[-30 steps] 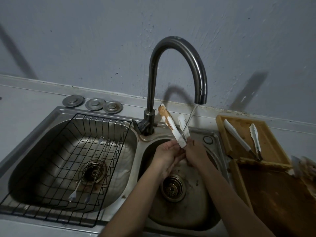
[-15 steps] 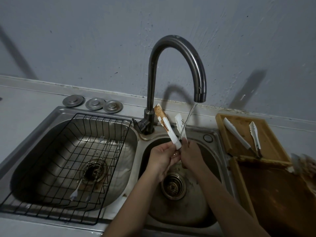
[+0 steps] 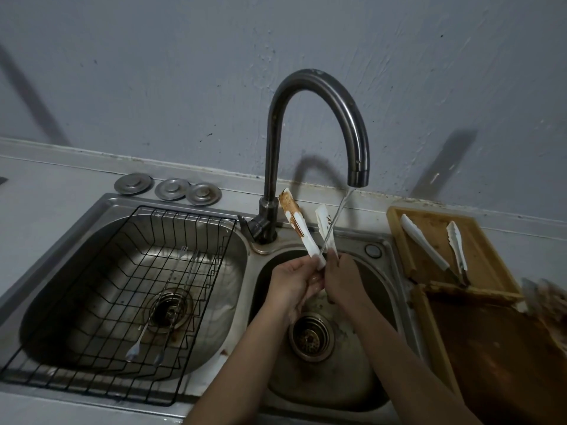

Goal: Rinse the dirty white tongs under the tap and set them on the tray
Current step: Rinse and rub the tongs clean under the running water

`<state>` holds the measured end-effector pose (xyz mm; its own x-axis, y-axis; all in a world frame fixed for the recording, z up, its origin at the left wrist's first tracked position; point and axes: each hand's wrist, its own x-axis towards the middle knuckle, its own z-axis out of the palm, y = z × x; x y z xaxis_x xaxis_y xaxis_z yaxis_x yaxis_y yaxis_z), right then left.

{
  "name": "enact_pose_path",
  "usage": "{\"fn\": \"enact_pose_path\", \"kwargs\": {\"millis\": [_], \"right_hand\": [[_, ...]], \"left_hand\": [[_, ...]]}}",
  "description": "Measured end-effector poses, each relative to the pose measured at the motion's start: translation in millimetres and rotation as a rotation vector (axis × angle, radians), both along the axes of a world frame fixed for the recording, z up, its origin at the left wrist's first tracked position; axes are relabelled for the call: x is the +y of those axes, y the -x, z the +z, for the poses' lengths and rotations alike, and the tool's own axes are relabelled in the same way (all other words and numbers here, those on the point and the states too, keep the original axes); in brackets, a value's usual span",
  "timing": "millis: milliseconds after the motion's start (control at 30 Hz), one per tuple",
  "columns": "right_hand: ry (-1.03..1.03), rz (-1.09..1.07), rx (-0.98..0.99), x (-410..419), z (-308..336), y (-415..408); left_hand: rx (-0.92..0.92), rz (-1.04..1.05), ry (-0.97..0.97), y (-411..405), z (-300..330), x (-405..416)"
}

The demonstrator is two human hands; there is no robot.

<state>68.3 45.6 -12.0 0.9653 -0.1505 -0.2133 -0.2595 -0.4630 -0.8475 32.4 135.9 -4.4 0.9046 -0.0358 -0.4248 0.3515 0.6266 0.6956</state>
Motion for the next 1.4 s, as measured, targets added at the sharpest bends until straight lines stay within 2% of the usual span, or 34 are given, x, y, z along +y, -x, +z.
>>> {"fn": "enact_pose_path", "kwargs": {"millis": [133,267,367,500,667,800,1000,1200,1400], "right_hand": [[0.011,-0.008,0.001,-3,0,-1],[0.038,0.017,-0.001,-4,2,3],[0.113,0.080,0.012,-10,7,7],[0.255,0.199,0.039,-28,12,21],[0.258,0.146,0.114,-54,12,43],[0.391,0.172,0.152,-64,6,58],[0.419,0.146,0.121,-63,4,57],[0.541,0.149,0.124,-54,7,55],[0.559,0.179,0.082,-52,8,59]], "left_hand": [[0.025,0.012,0.048,-1,-1,-2],[0.043,0.000,-0.026,-2,3,-2],[0.008,-0.006,-0.143,-6,2,0],[0.001,0.011,-0.157,-7,-4,3],[0.026,-0.119,-0.139,7,-15,-15],[0.016,-0.218,-0.170,7,-19,-25],[0.115,-0.140,-0.055,-1,-19,-24],[0.060,-0.247,-0.074,6,-20,-20],[0.109,-0.227,0.042,10,-30,-15]]}}
